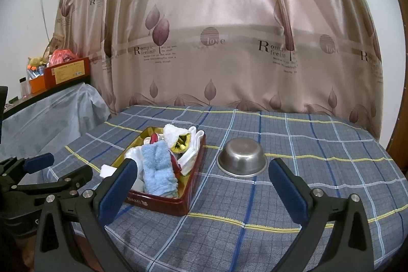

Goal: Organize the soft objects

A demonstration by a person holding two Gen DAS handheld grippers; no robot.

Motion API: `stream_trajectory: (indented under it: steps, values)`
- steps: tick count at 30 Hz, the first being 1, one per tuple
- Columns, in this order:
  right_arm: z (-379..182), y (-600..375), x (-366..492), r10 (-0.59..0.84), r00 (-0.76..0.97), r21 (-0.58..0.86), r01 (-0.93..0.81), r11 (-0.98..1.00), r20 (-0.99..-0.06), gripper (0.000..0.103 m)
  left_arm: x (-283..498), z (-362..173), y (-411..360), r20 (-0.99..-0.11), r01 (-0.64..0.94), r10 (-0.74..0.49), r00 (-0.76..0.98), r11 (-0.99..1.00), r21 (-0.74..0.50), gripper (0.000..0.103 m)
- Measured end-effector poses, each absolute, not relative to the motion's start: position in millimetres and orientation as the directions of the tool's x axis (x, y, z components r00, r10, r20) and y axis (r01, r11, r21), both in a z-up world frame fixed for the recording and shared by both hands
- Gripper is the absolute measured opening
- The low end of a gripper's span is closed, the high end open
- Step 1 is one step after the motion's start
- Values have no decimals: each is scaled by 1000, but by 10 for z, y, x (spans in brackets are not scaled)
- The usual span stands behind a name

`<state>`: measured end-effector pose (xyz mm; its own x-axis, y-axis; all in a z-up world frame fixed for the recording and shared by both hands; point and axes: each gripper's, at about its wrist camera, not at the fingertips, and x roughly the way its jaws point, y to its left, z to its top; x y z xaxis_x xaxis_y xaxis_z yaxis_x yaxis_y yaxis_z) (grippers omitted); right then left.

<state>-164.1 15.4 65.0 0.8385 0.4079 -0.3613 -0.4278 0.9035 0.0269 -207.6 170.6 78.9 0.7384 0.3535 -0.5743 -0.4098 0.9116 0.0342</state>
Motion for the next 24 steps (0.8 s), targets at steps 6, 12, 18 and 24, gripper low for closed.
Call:
stream_trajectory:
  steps: [6,12,18,24]
  values:
    - [655,150,-1632,408,839,27,-427,904,-361,102,-2071,785,1745,-579,-416,347,738,909,15,82]
    - [653,153,-1637,409,838,29,-428,903,-362,102,-2051,767,1742,-588,-413,345,732,910,20,82]
    - [657,151,-1631,408,838,28,-427,904,-362,102,-2054,752,1715,-589,-408,348,729,912,33,82]
    - [656,148,-1629,407,838,29,-427,904,-364,102,-2046,749,1701,-593,-408,347,727,912,34,82]
